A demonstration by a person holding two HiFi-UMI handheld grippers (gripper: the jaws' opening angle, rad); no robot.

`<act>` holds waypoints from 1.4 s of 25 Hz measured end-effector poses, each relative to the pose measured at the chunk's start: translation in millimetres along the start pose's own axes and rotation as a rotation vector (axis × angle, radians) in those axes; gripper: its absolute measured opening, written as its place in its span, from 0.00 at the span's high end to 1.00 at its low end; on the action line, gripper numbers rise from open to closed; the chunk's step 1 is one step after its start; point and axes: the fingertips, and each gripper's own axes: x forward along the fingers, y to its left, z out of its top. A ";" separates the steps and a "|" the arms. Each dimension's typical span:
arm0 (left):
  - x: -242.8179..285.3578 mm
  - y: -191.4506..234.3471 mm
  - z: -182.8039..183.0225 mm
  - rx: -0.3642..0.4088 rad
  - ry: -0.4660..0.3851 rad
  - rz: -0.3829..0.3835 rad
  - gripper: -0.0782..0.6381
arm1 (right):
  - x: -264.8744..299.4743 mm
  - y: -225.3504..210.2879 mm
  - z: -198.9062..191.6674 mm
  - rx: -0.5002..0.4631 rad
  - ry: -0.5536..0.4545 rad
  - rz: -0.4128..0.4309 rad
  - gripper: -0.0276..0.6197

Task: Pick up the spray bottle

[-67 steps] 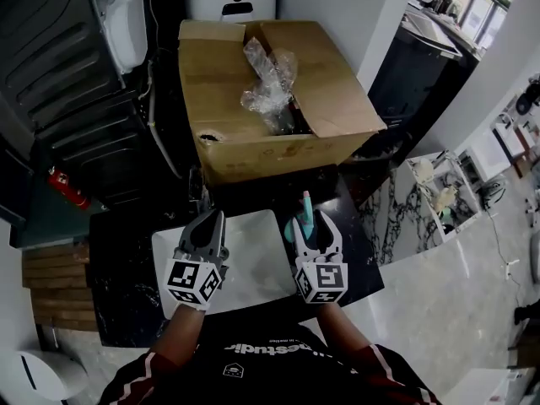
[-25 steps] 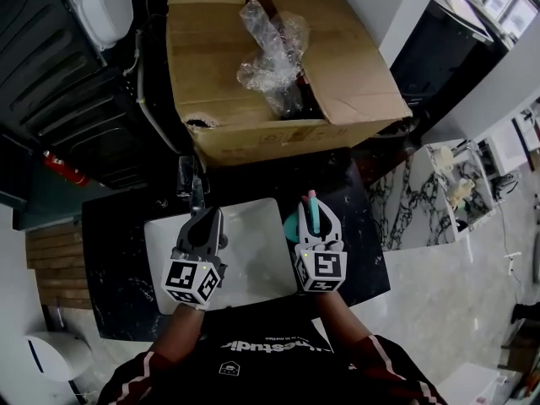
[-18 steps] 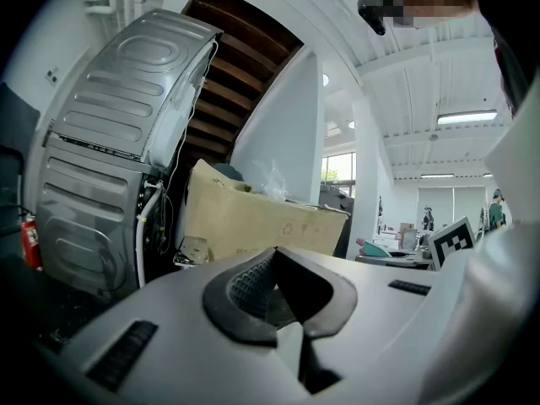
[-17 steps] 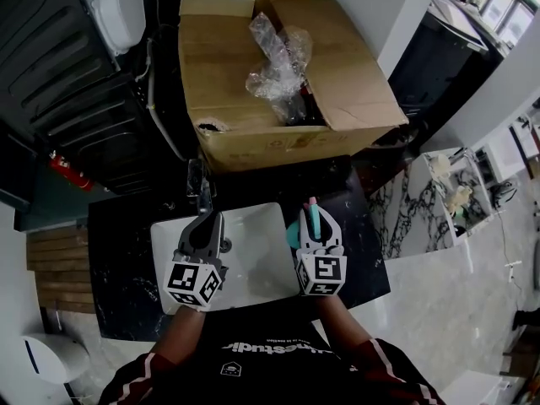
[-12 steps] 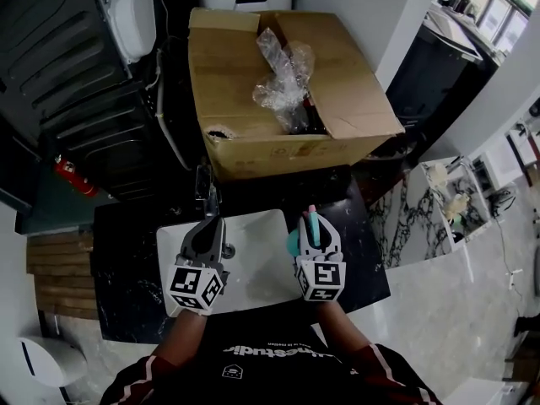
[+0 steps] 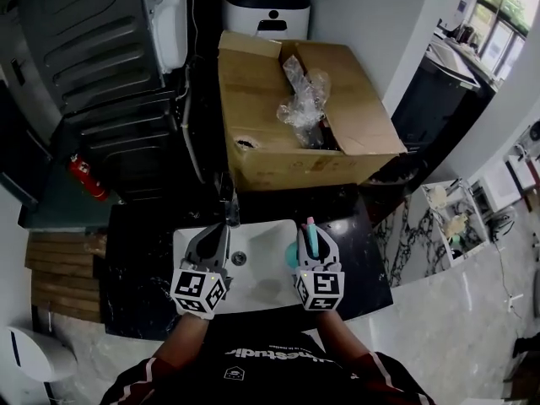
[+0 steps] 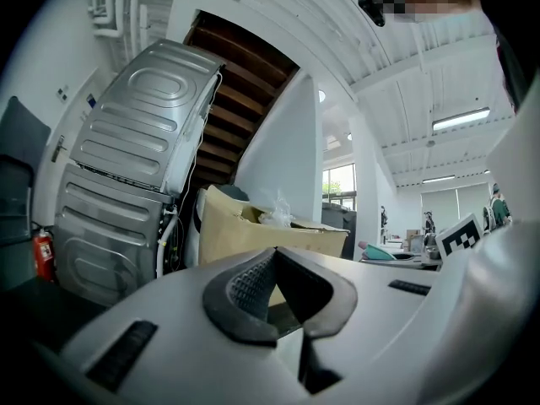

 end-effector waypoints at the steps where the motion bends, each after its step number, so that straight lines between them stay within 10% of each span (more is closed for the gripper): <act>1: -4.1 2.5 2.1 0.002 -0.005 0.005 0.87 | 0.5 6.2 2.5 -0.003 -0.005 0.011 0.78; 19: -85.0 58.9 15.6 0.001 -0.031 0.156 0.87 | 9.1 127.9 20.8 -0.004 -0.006 0.238 0.78; 35: -70.2 28.7 11.4 0.014 -0.034 0.092 0.87 | -16.1 133.6 10.6 -0.026 0.026 0.243 0.78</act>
